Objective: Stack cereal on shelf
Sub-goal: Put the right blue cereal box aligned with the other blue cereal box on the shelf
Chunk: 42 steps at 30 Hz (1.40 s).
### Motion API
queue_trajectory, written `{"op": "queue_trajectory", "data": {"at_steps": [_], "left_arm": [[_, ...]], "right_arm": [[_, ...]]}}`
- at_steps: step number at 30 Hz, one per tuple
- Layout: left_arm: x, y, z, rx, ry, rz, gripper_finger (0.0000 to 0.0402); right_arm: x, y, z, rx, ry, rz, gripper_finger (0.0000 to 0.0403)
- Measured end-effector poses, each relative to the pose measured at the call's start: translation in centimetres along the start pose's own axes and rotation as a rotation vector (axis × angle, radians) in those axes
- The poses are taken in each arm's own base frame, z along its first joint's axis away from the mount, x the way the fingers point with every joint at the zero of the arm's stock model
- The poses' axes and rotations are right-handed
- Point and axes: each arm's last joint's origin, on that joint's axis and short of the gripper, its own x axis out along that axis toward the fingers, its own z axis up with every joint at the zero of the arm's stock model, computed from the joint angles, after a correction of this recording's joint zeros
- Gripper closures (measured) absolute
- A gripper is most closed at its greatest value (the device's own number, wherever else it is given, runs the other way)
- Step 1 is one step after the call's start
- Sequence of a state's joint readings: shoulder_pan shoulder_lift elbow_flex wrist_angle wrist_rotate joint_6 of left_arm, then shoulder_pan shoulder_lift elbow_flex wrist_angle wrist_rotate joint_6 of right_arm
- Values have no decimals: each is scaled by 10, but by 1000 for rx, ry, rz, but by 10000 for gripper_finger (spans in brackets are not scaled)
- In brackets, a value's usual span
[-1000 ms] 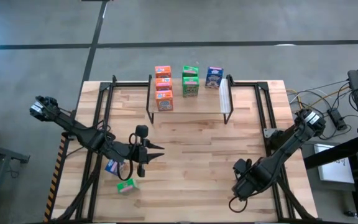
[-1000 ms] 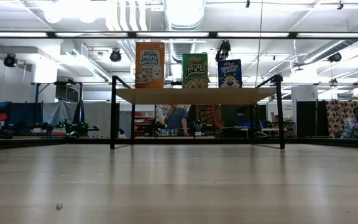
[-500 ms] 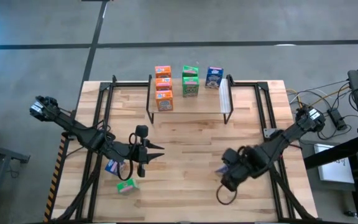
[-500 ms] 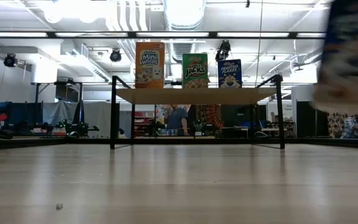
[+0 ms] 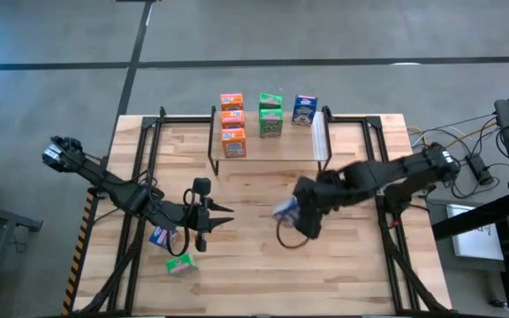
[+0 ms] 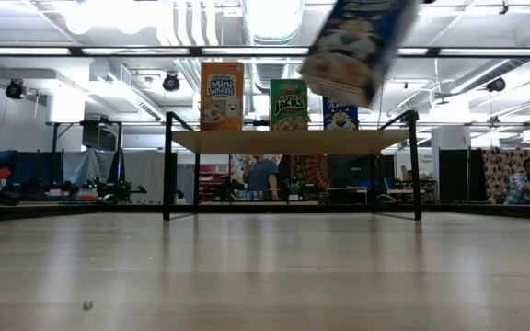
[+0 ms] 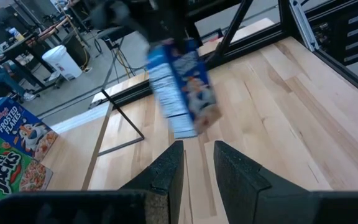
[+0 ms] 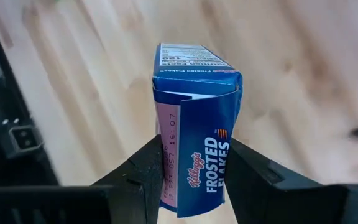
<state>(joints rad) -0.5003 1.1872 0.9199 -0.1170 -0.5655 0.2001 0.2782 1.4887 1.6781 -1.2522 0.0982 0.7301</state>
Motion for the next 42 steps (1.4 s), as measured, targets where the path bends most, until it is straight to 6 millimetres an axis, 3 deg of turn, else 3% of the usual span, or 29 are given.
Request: {"op": "queue_trajectory", "data": {"at_steps": [10,19,30,42], "left_arm": [[1,-1,0,-3,1,0,329],[2,-1,0,-9,2,0,329],[2,-1,0,-14,-5,1,329],[2,-1,0,-10,-4,1,329]], "right_arm": [[-35,-38,41,-247,-197,-201,270],[-56,-84,43,-377,-43,-535,271],[-38,-124,66,-471,106,-599,271],[-10,-127,80,-675,243,-571,271]]}}
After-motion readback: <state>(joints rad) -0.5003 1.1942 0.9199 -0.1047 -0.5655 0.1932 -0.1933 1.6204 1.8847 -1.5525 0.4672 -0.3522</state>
